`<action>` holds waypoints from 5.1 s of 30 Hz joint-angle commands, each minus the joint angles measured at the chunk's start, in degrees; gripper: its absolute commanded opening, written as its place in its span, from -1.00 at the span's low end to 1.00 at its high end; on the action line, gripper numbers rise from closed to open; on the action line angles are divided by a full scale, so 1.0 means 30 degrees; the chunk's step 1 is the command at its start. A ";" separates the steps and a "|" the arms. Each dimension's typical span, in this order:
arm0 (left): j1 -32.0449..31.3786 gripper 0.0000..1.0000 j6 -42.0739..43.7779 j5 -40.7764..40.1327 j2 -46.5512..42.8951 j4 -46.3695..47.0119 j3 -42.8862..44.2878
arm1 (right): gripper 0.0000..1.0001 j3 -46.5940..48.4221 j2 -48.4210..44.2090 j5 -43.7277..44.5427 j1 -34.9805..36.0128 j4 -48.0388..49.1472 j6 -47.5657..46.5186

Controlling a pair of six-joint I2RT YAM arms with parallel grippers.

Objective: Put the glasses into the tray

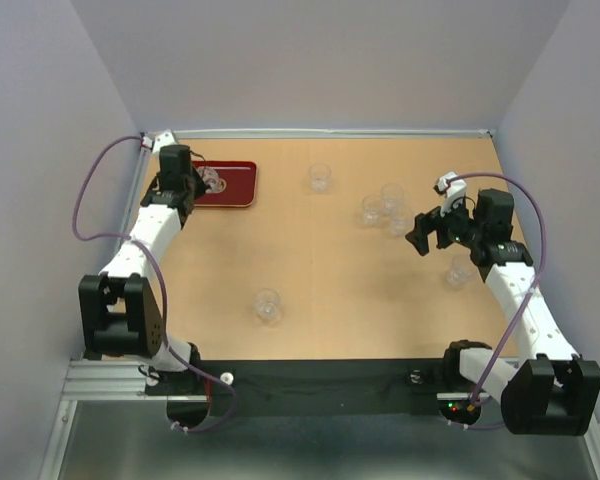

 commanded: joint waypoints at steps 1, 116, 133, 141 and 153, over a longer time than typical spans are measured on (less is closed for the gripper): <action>0.1992 -1.00 -0.0322 -0.1161 0.2695 0.0784 0.3379 | 1.00 -0.0371 -0.0587 -0.0522 -0.0008 0.0116 -0.0273; 0.4518 0.75 0.1315 0.7128 -1.8919 -0.0508 -0.8062 | -0.99 1.5156 1.8456 0.7680 2.0206 -0.3721 0.4827; 0.4518 0.72 0.1315 0.6190 -1.9241 -0.0889 -0.7740 | -0.99 2.9907 2.6764 1.2716 1.8391 -0.3430 0.2215; 0.4518 0.70 0.1286 0.6278 -1.8977 -0.0889 -0.7710 | -0.99 3.3202 2.9324 1.5092 1.7397 0.0549 0.3652; 0.4518 0.69 0.1257 0.6454 -1.8597 -0.0830 -0.7769 | -0.99 3.1099 2.7832 1.1842 1.6457 0.2922 0.5233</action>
